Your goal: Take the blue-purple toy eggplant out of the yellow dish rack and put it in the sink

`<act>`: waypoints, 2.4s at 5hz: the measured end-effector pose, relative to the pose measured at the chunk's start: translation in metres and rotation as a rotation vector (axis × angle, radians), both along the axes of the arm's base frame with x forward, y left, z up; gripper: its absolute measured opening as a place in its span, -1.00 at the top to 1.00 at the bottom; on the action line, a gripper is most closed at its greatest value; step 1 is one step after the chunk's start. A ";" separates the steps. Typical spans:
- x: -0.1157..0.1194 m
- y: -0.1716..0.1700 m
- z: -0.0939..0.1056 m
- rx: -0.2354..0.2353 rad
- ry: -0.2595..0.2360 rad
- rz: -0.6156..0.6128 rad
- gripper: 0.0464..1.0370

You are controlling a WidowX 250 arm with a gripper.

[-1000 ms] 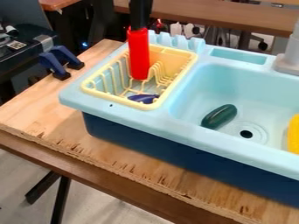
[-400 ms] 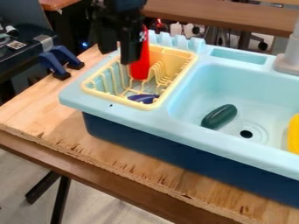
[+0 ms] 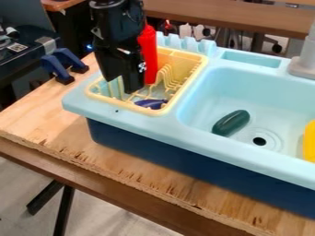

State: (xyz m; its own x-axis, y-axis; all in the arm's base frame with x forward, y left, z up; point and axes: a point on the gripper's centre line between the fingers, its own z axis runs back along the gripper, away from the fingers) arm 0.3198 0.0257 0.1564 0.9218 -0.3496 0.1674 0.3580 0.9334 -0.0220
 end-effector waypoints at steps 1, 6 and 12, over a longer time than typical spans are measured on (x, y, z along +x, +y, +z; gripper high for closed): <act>0.009 -0.006 -0.014 -0.025 0.006 -0.019 -0.94; 0.024 -0.021 -0.052 -0.002 0.179 -0.063 -0.94; 0.016 -0.047 0.023 0.008 0.007 -0.012 -0.26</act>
